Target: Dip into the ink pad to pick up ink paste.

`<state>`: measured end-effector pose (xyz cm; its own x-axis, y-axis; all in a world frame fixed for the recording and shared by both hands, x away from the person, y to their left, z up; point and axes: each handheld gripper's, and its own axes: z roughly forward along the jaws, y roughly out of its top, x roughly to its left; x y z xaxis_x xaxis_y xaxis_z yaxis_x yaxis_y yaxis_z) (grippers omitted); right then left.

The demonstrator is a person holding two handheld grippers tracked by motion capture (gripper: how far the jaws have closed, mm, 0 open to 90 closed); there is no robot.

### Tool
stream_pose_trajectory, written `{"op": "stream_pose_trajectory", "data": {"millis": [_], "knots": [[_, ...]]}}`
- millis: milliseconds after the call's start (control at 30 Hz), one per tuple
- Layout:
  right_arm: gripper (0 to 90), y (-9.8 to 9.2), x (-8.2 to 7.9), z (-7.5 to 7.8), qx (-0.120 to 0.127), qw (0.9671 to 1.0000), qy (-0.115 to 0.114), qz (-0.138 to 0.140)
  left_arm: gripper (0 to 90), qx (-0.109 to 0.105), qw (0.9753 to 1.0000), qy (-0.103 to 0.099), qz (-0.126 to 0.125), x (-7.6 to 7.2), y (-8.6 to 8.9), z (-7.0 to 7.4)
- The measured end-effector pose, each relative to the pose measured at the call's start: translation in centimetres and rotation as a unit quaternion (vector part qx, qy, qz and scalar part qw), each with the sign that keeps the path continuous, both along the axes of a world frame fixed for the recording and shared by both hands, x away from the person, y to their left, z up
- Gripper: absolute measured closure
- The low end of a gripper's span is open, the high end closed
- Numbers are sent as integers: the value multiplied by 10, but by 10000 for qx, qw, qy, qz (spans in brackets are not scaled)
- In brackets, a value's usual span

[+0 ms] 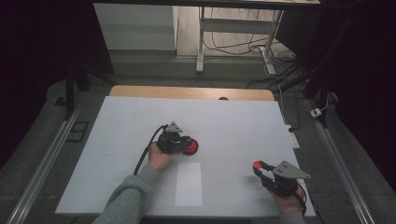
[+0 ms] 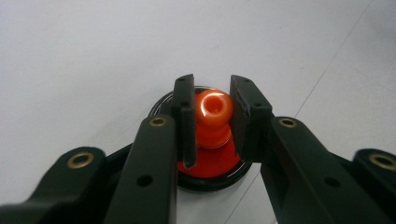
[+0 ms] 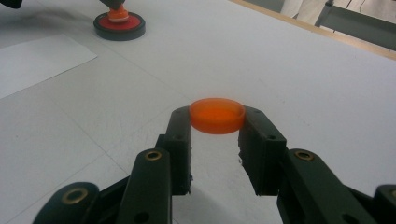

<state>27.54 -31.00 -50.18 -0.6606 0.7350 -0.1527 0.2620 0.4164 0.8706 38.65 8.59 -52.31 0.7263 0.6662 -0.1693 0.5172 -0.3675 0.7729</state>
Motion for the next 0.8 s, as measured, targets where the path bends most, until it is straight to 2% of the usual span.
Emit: {"op": "stream_pose_trajectory", "data": {"millis": [167,800], "knots": [[645,0,0,0,-1,10000,3,-2,726,112,9999,-87,-40,-2,-1,-1],[645,1,-1,0,0,10000,-13,20,726,288,9995,-60,-115,-2,-3,0]]}}
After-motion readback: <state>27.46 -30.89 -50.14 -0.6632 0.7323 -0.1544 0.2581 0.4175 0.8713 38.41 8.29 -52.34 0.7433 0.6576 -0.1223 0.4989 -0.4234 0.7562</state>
